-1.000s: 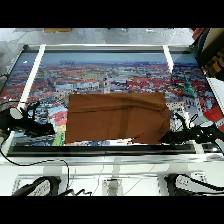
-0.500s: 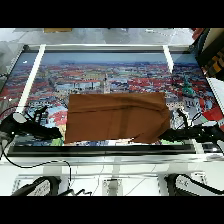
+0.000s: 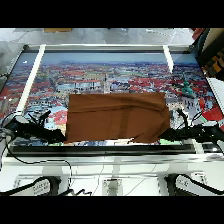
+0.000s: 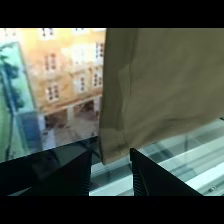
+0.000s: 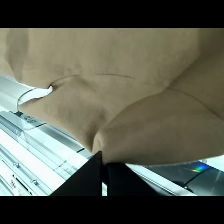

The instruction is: Fold the clothes and pants, and hang the long-sleeved shirts on hangers.

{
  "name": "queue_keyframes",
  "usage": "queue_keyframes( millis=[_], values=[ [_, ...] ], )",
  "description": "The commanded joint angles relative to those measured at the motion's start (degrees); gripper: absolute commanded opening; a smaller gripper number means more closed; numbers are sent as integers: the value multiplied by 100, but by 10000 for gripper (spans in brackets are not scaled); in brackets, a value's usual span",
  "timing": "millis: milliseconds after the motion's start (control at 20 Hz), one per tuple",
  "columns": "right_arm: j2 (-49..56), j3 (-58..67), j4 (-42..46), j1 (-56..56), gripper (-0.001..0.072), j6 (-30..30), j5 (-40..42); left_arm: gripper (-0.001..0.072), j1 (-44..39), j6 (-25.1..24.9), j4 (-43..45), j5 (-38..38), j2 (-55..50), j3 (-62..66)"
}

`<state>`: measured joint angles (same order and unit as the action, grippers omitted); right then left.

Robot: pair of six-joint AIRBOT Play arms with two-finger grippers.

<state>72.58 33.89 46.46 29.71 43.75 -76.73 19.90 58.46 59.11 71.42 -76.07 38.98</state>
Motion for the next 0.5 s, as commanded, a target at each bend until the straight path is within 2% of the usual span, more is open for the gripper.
queue_keyframes(
  millis=[0,150,250,300,450],
  values=[
    [-2,0,0,0,13,4,7,265,72,-199,-181,85,-107,-83],
    [-2,0,-2,0,13,4,4,264,68,-544,-372,74,-114,-267],
    [-2,0,-7,0,13,2,4,156,68,-767,-481,-46,-114,-337],
    [-4,0,-11,0,14,2,4,124,68,-772,-529,-221,-114,-337],
    [-4,2,-22,0,13,2,-28,121,74,-774,-695,-651,-111,-332]
  ],
)
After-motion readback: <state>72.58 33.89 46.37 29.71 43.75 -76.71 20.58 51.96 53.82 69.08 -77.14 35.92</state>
